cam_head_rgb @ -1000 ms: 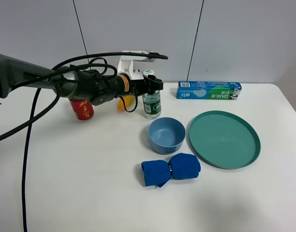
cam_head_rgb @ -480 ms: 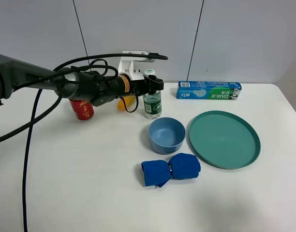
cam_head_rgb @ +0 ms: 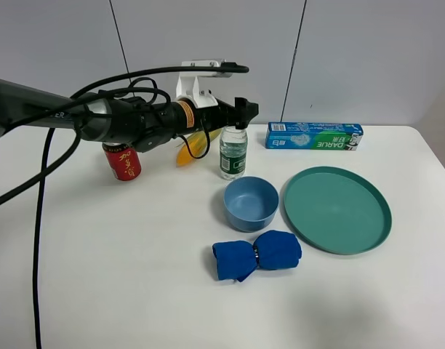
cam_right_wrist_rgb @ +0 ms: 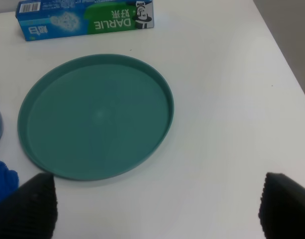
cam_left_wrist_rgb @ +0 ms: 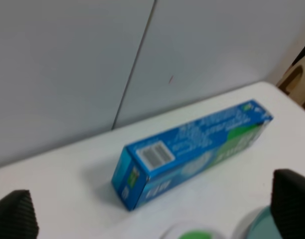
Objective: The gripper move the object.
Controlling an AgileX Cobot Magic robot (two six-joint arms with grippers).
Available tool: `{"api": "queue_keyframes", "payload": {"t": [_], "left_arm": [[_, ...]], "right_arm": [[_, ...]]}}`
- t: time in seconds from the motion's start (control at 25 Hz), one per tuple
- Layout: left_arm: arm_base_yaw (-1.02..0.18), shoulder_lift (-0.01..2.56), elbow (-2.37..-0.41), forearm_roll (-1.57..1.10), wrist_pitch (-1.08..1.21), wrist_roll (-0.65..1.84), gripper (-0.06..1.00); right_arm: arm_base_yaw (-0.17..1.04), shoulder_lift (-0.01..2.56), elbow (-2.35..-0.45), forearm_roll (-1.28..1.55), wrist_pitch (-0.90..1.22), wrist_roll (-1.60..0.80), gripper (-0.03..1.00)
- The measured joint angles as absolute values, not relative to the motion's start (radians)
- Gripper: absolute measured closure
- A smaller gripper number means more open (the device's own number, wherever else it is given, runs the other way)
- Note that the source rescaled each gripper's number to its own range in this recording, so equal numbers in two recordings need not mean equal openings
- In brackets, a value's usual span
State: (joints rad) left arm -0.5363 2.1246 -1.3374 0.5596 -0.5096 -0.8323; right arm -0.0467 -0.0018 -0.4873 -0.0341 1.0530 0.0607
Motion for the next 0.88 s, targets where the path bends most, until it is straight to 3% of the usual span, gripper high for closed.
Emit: {"api": "queue_keyframes", "payload": {"t": [0.2, 0.6, 0.88], "left_arm": [[-0.536, 2.064, -1.337, 0.560, -0.505, -0.782, -0.05], [-0.536, 1.871, -1.337, 0.388, -0.377, -0.265, -0.06], [-0.464, 1.722, -1.337, 0.328, -0.189, -0.146, -0.06]], "right_arm": [[-0.047, -0.002, -0.487, -0.034, 1.053, 0.061, -0.03], [-0.047, -0.002, -0.487, -0.034, 1.053, 0.061, -0.03], [-0.047, -0.002, -0.487, -0.034, 1.053, 0.061, -0.03]]}}
